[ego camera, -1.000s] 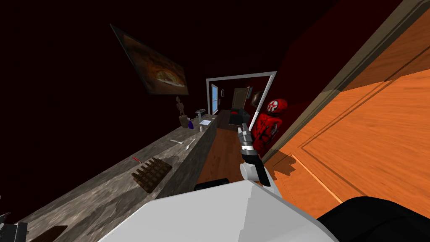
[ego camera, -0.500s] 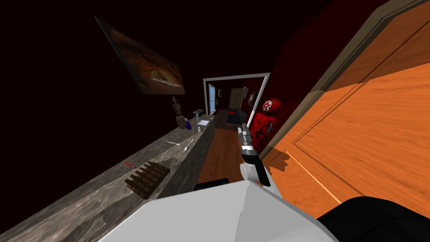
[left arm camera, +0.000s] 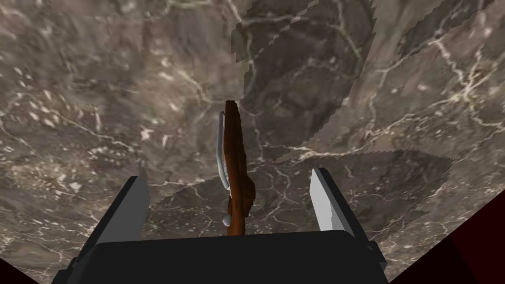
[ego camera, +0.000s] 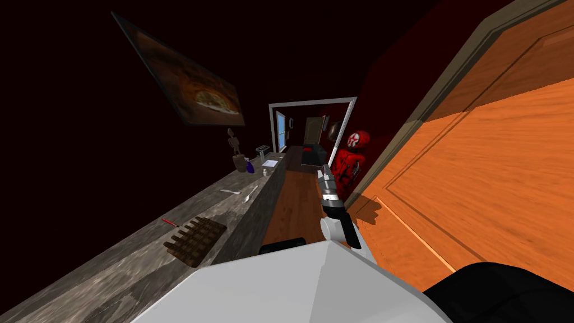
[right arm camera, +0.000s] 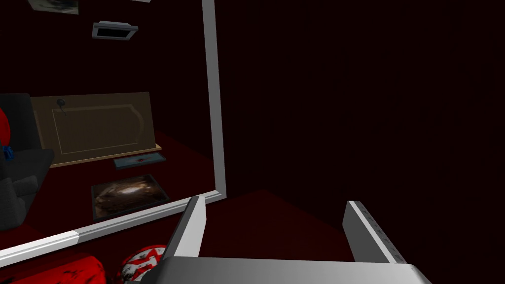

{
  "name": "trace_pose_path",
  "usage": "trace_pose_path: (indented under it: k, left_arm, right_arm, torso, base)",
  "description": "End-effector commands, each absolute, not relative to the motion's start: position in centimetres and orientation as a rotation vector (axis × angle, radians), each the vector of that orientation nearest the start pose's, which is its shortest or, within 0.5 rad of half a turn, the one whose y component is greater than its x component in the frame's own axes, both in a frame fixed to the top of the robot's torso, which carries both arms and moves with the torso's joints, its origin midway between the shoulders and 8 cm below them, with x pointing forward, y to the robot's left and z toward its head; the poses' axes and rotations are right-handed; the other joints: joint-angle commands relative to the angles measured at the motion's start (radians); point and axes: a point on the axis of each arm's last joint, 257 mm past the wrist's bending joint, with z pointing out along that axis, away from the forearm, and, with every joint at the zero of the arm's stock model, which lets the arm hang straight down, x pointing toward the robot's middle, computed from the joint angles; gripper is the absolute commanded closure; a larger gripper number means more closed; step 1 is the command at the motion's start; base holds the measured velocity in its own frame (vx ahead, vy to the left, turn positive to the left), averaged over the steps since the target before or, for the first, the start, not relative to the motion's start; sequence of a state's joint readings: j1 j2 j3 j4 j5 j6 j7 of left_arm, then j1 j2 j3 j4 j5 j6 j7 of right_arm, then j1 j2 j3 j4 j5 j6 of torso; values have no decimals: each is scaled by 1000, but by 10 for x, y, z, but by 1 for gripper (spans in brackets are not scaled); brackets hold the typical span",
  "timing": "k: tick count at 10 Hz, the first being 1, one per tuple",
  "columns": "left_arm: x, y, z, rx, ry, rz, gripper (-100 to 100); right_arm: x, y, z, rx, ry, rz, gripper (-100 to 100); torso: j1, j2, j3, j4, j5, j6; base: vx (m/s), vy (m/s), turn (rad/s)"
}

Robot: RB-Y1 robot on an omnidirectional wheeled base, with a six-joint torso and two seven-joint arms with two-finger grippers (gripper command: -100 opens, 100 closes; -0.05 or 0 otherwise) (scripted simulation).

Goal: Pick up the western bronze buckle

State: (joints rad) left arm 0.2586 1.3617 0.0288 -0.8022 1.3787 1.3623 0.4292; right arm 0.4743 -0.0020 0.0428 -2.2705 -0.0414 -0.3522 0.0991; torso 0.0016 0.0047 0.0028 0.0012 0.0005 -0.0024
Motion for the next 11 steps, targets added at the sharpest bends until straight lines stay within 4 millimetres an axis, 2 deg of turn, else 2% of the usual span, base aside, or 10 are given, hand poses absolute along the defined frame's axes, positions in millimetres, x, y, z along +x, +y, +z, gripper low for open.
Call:
trace_pose_path:
  k: [1,6,7,8,11]
  left_arm:
    - [73,715,-308,-3056,449,325,-100]
    - [77,701,-323,-3070,391,328,-100]
    - [76,702,-320,-3069,401,329,-100]
    - [77,702,-321,-3069,396,328,100]
    - [77,702,-321,-3069,395,328,100]
  right_arm:
    - [373,-269,-1,752,717,1261,0]
    - [373,-269,-1,752,717,1261,0]
    - [373,-269,-1,752,717,1261,0]
    - [373,-269,-1,752,717,1261,0]
    - [373,-269,-1,752,717,1261,0]
  torso:
    - [0,0,0,0,0,0]
    - [0,0,0,0,0,0]
    - [0,-1,0,0,0,0]
    - [-1,-2,-1,0,0,-1]
    - [-1,-4,-2,-1,0,0]
  base:
    - [-75,37,-69]
    - [-66,35,-77]
    - [-21,13,-18]
    - [0,0,0]
    - [0,0,0]
